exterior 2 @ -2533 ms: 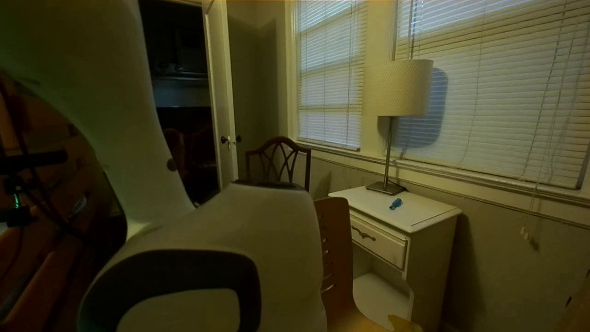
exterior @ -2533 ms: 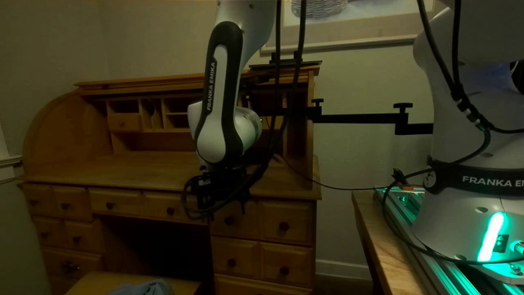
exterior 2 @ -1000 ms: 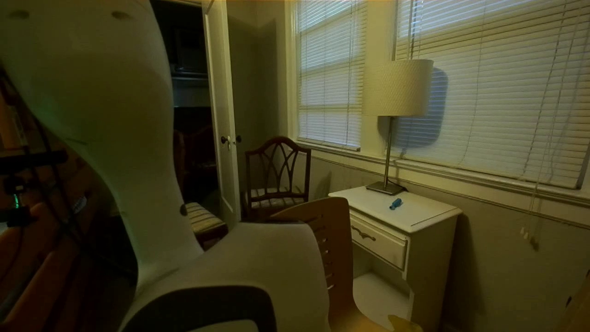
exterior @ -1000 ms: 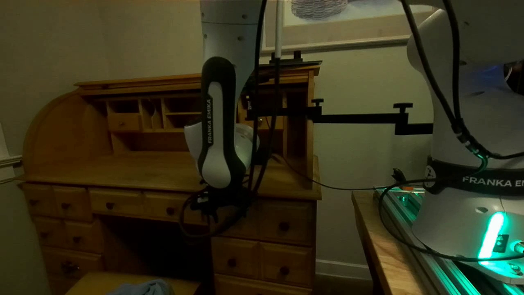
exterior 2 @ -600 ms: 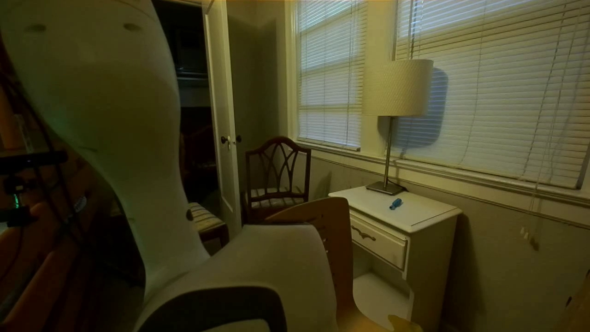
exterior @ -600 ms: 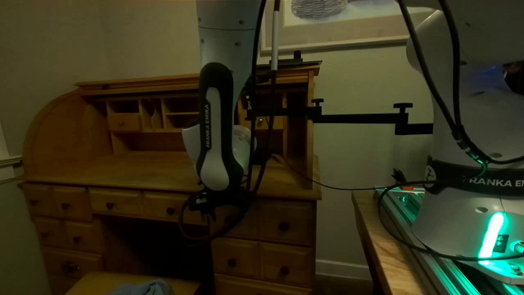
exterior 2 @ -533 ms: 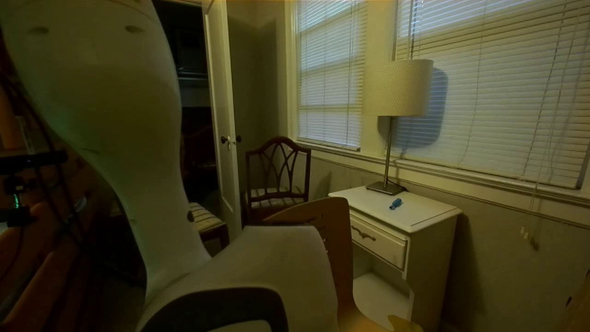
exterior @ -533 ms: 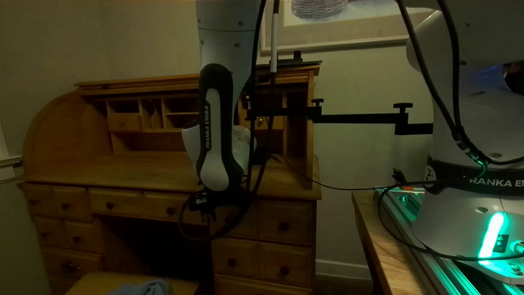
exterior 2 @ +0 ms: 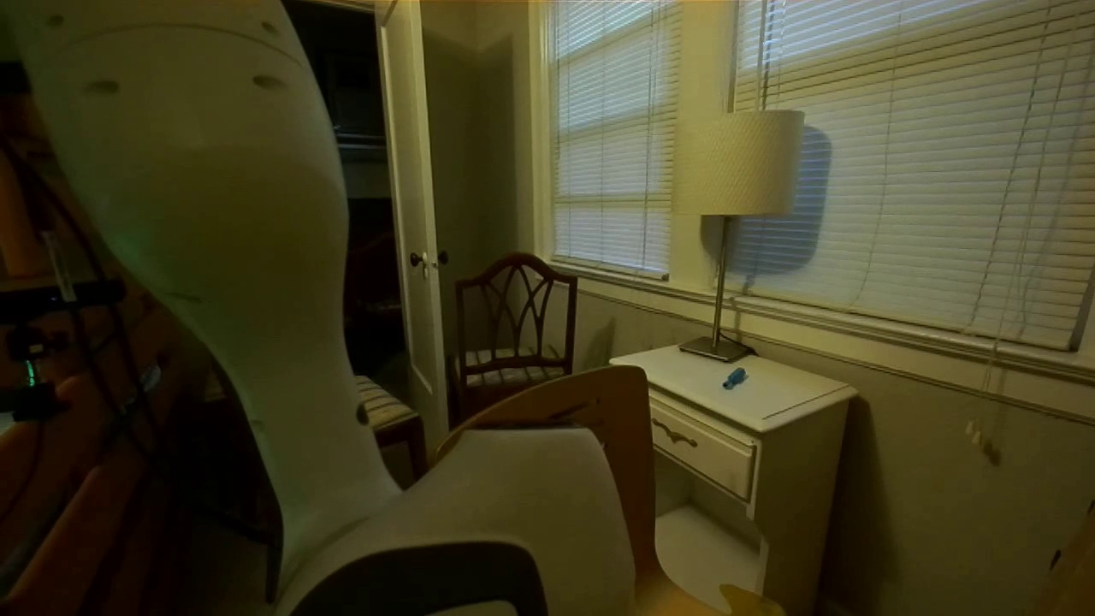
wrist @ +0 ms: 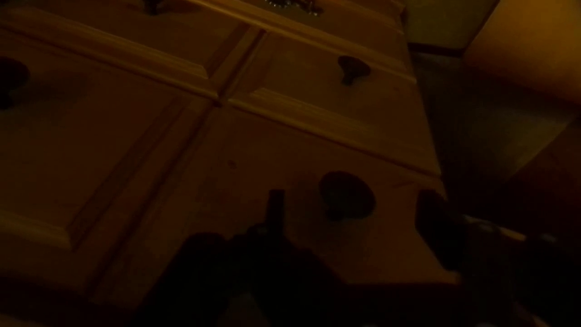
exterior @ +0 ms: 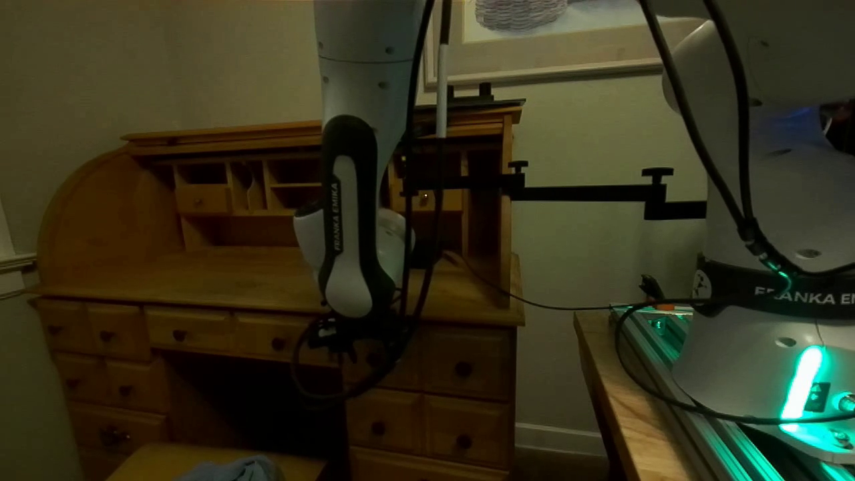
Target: Open the rightmost drawer, and then move the white toy to the counter
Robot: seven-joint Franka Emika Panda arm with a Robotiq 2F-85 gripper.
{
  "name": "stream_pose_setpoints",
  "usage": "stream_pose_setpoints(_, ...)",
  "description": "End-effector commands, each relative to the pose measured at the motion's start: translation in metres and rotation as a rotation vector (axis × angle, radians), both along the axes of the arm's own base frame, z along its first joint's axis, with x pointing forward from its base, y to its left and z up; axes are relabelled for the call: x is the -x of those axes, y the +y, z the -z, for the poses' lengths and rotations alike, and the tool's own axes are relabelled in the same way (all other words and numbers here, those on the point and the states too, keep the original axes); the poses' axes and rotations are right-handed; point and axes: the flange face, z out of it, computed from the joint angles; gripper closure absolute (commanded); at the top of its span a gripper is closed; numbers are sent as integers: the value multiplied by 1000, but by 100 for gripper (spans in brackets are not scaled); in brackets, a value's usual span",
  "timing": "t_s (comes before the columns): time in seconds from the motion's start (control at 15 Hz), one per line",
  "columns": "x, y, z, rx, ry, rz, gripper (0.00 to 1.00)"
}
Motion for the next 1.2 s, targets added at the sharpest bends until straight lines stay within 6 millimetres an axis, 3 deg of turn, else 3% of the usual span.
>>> stream_pose_setpoints(0.0, -6, 2, 6, 22, -7, -17, 56)
stream_pose_setpoints(0.33, -6, 8, 9, 7, -1, -24, 90)
stream_pose_setpoints(0.4, -6, 9, 9, 5, 1, -29, 93)
stream_pose_setpoints(1.13, -7, 33, 11, -40, 14, -91, 92)
